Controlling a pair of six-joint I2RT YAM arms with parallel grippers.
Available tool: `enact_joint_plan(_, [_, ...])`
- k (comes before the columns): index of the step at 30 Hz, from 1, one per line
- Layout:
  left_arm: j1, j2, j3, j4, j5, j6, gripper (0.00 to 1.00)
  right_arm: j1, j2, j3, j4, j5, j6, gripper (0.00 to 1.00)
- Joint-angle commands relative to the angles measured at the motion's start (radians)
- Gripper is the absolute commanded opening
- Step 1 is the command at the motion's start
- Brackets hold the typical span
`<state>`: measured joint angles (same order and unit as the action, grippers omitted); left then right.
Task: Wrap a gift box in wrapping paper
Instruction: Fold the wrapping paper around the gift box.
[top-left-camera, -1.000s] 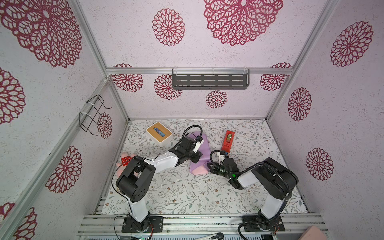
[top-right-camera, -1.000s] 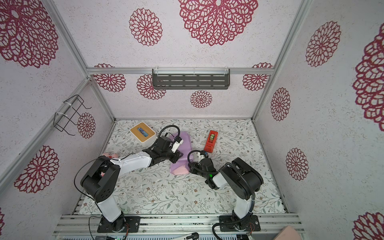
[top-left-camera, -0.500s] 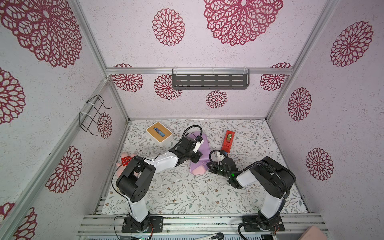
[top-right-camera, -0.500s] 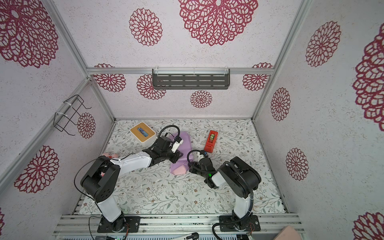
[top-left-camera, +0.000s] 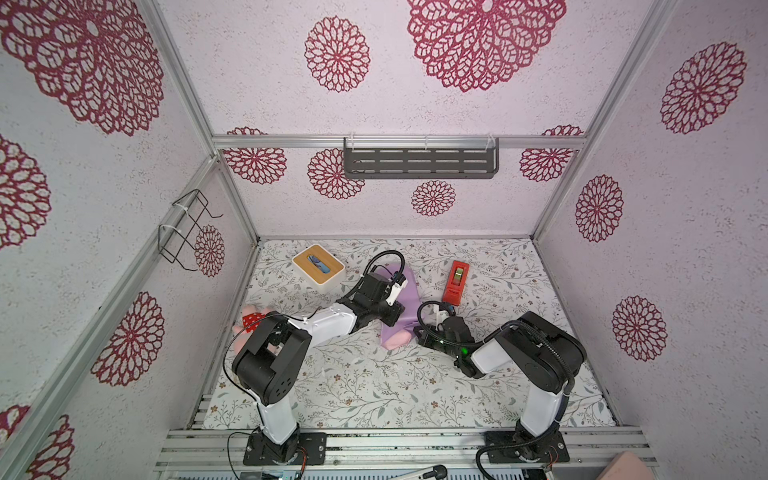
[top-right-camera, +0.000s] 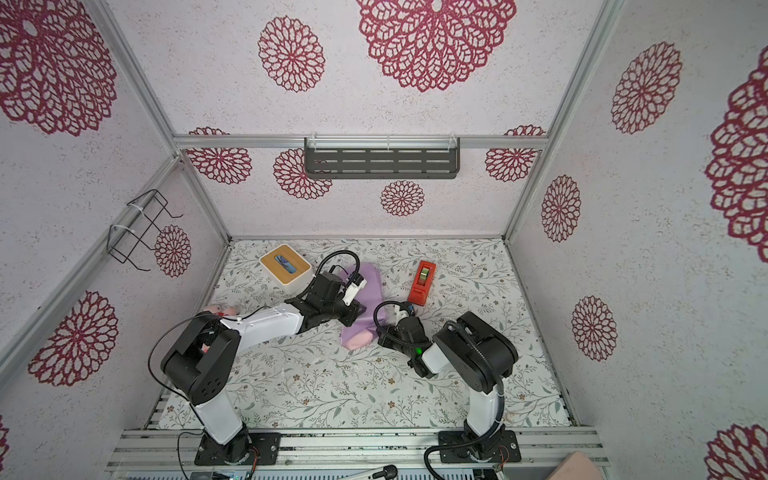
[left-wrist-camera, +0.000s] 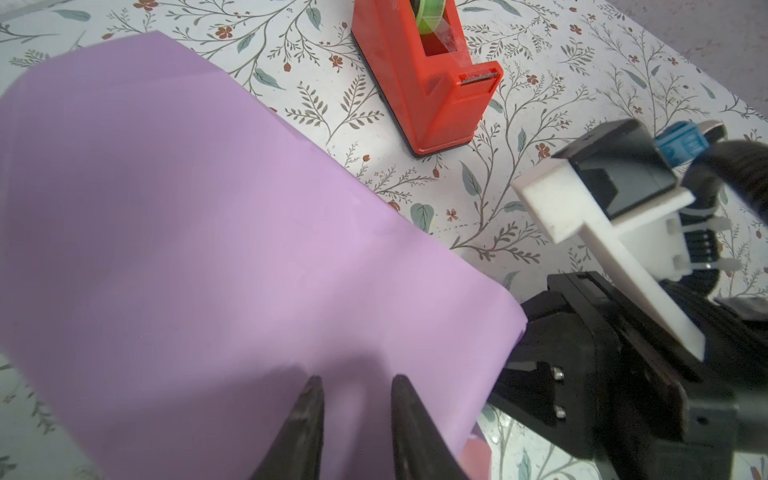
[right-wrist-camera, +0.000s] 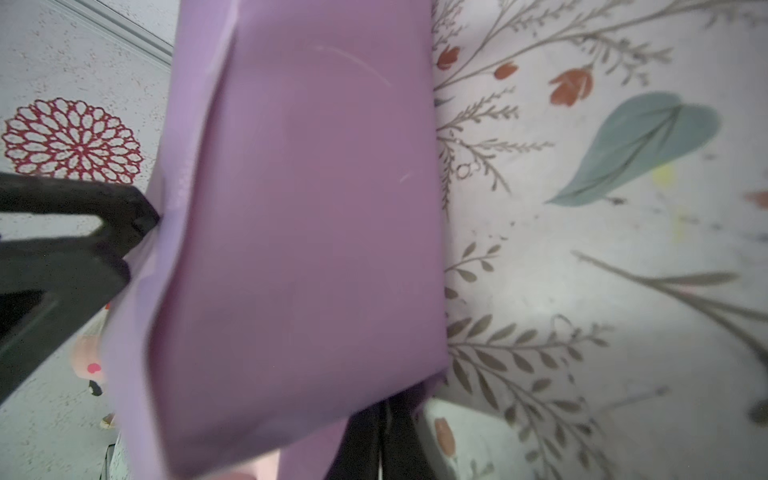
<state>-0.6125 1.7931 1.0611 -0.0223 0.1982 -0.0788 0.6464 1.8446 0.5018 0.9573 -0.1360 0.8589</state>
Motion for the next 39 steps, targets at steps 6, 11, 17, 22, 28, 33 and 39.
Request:
enact_joint_plan(6, [-0.006,0.039,-0.038,-0.117,0.014,-0.001,0.31,0.006,0.018,0.029,-0.027,0.006,0.004,0.08])
enact_joint_plan(11, [-0.007,0.040,-0.038,-0.115,0.010,-0.003,0.31,0.019,-0.005,0.018,-0.099,-0.022,0.011,0.08])
enact_joint_plan(17, [-0.007,0.048,-0.035,-0.109,0.010,-0.007,0.31,0.046,-0.013,0.006,-0.114,-0.033,0.030,0.08])
enact_joint_plan(22, [-0.007,0.051,-0.030,-0.108,0.009,-0.009,0.31,0.073,-0.024,-0.002,-0.112,-0.025,0.048,0.08])
enact_joint_plan(28, [-0.008,0.053,-0.032,-0.109,0.006,-0.010,0.31,0.100,-0.031,-0.014,-0.110,-0.008,0.061,0.08])
enact_joint_plan(33, [-0.007,0.054,-0.032,-0.109,0.004,-0.013,0.30,0.113,-0.038,-0.019,-0.114,-0.003,0.059,0.08])
enact_joint_plan(39, [-0.007,0.050,-0.035,-0.109,0.003,-0.013,0.30,0.086,-0.032,0.019,-0.153,0.005,0.021,0.08])
